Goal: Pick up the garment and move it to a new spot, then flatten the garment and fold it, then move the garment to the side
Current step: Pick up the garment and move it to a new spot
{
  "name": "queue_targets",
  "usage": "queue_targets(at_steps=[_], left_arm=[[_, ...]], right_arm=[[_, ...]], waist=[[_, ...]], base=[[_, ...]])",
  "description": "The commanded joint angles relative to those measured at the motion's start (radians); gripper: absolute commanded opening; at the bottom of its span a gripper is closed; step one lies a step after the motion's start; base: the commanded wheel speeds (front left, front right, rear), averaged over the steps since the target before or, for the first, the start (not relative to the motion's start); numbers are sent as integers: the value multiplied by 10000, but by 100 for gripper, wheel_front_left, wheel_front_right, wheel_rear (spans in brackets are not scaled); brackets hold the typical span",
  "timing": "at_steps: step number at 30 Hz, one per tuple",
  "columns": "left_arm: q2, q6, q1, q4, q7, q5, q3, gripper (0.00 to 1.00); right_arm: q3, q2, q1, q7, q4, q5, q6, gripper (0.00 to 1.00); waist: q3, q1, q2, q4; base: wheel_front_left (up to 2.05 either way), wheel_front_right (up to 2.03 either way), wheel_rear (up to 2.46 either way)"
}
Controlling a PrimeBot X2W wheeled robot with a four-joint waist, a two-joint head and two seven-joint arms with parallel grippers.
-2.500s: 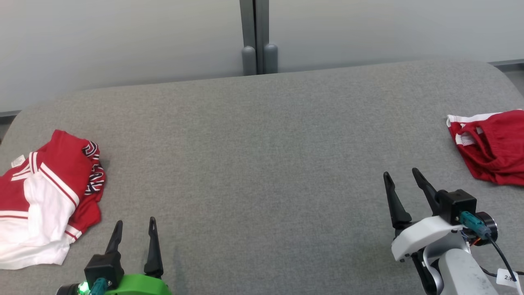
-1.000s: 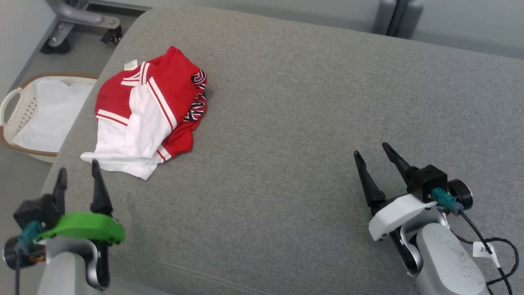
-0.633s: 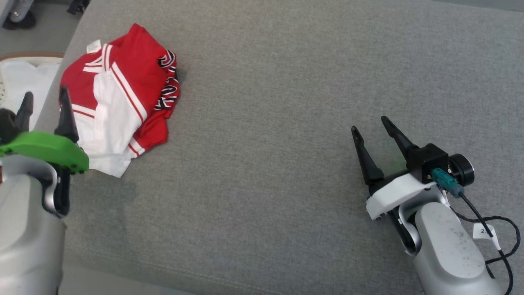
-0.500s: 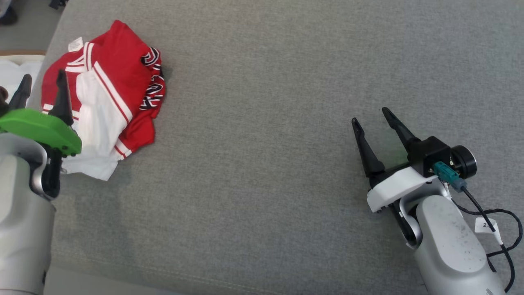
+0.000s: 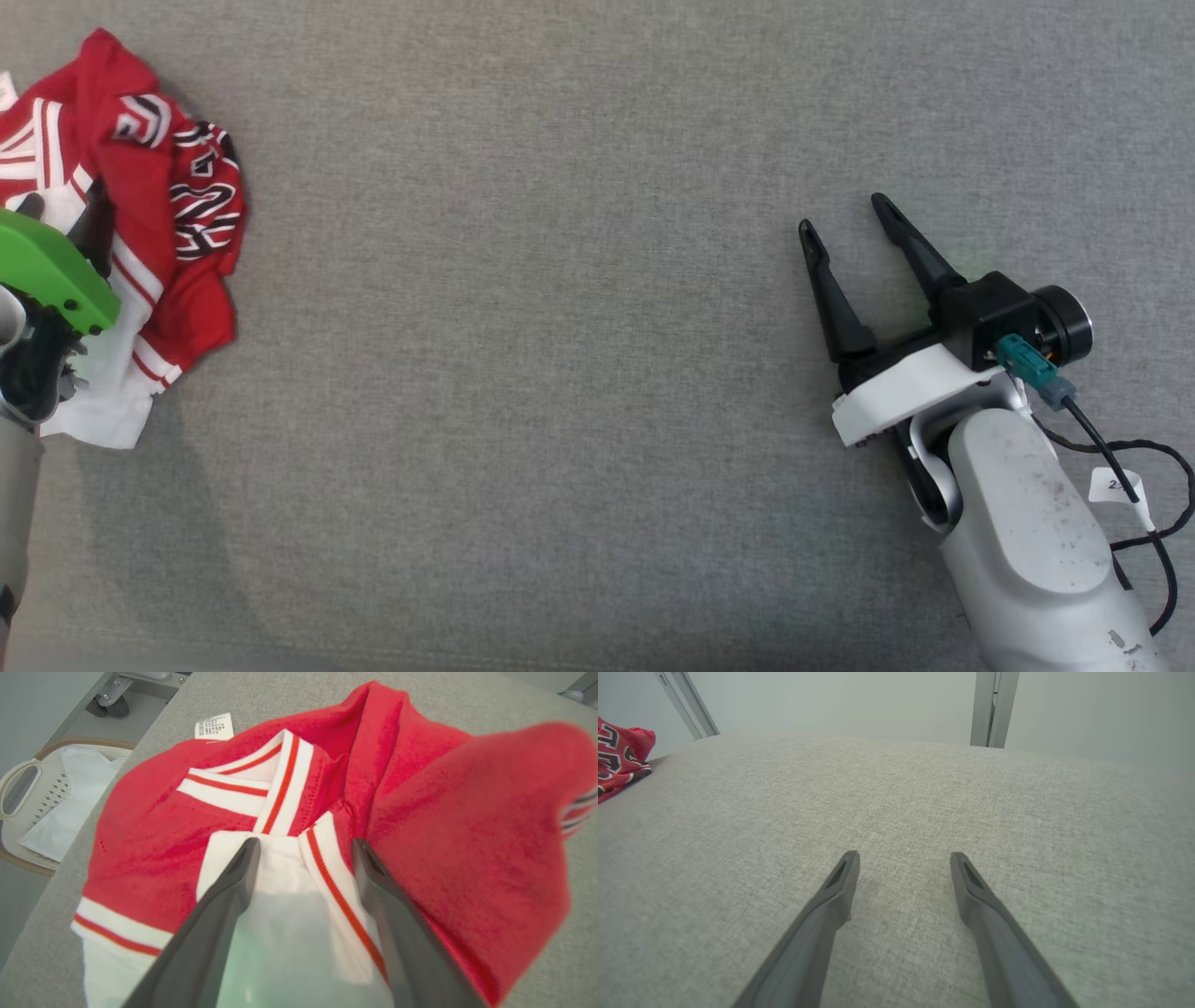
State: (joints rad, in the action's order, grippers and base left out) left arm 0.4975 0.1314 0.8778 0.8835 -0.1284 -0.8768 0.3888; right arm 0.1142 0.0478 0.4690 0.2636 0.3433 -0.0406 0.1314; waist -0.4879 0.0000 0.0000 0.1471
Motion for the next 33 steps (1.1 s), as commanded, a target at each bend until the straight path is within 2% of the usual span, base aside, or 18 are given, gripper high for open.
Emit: queue_targets(at_steps=[1,5,6,7,8,16,24,29,33], left_arm=[[99,-22,159,228,-164,-179,95,100],[-39,-21,-5,820,-619,-547,338,100],[-87,-21,-46,900,-639,-574,411,94],[-108,-21,-74,946,-569,-613,491,61],[-115,-23,-77,944,-500,-606,580,0],[121,-13,412,495,1047,-462,1055,0],[351,-15,729,-535,2617,-242,1794,0],[99,-16,809,-1268,3167,-199,2293,0],[-367,-15,774,-1962,3339,-83,2871,0]], right_arm=[[-70,73,62,7,29,64,-15,100],[-131,78,97,6,-16,75,-17,100],[-144,84,111,6,-16,73,-17,100],[-168,87,123,4,-18,74,-17,100],[-185,90,127,4,-12,70,-18,100],[-278,76,18,6,23,-61,-18,100],[-307,59,-271,9,73,-420,-15,100],[-333,58,-577,9,119,-692,-15,100],[-376,61,-812,10,140,-840,-15,100]], waist=[[-373,0,0,-348],[-500,0,0,-439],[-510,0,0,-452],[-516,0,0,-459],[-511,0,0,-460],[-46,0,0,-353],[908,0,0,-515],[1486,0,0,-836],[1837,0,0,-1249]], base=[[0,0,0],[0,0,0],[0,0,0],[0,0,0],[0,0,0],[0,0,0],[0,0,0],[0,0,0],[0,0,0]])
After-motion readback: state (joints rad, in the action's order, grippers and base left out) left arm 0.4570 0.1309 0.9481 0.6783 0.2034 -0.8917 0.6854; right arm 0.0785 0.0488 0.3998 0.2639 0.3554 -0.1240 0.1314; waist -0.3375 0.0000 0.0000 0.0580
